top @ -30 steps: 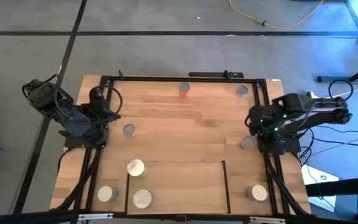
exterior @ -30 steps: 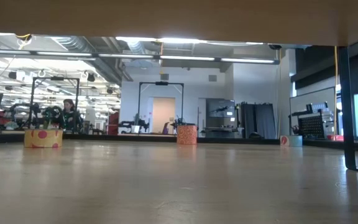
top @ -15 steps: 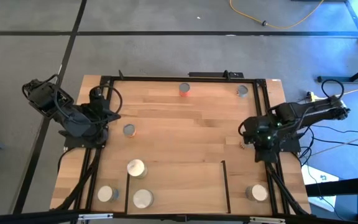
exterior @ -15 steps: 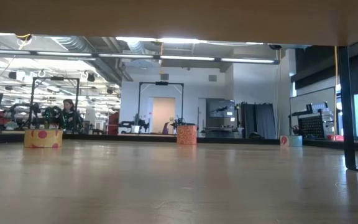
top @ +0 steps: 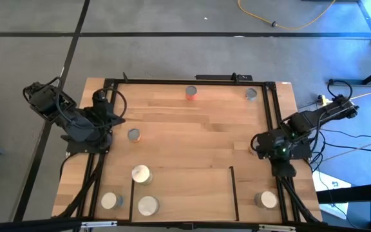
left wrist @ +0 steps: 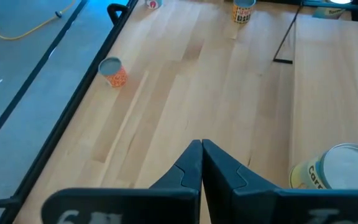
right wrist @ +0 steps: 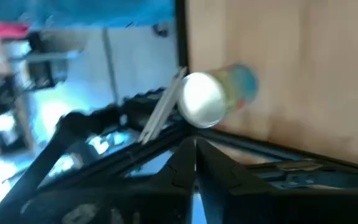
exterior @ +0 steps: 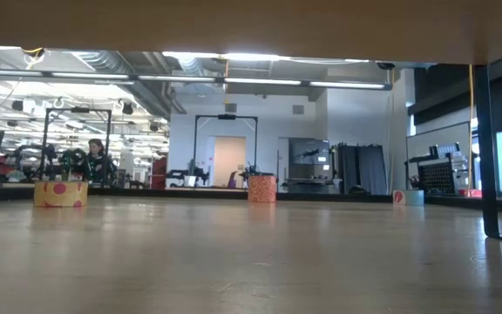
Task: Pick and place cans onto a shelf
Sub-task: Put the right canned tomatoes on the shelf
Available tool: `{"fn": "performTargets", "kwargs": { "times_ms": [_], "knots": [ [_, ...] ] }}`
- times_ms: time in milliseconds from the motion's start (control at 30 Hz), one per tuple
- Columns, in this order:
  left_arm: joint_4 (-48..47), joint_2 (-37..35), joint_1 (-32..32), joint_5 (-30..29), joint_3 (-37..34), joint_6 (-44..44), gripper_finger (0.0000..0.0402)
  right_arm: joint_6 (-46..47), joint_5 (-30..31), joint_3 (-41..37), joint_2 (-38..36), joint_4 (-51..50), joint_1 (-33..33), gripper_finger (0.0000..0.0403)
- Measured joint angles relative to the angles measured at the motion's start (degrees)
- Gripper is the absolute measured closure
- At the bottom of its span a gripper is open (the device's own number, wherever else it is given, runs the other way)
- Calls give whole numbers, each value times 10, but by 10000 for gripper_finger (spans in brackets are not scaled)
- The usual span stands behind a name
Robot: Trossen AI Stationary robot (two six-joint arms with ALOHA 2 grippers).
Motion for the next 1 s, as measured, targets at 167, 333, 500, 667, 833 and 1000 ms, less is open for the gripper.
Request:
{"fn": "performTargets", "kwargs": {
  "times_ms": [167, 333, 500, 667, 833, 1000],
  "knots": [
    [0, 0, 0, 0, 0, 0, 401, 3, 49, 0, 0, 4, 21, 361],
    [0, 0, 0, 0, 0, -1, 401, 3, 87, 0, 0, 5, 50, 353],
    [0, 0, 0, 0, 0, -1, 401, 7, 86, 0, 0, 29, 86, 352],
    [0, 0, 0, 0, 0, -3, 401, 5, 97, 0, 1, 76, 127, 352],
    [1, 0, 0, -3, 0, -3, 401, 4, 152, 0, 20, 81, 168, 352],
    [1, 0, 0, -6, 0, -3, 401, -1, 160, 0, 55, 83, 198, 352]
  ]
}}
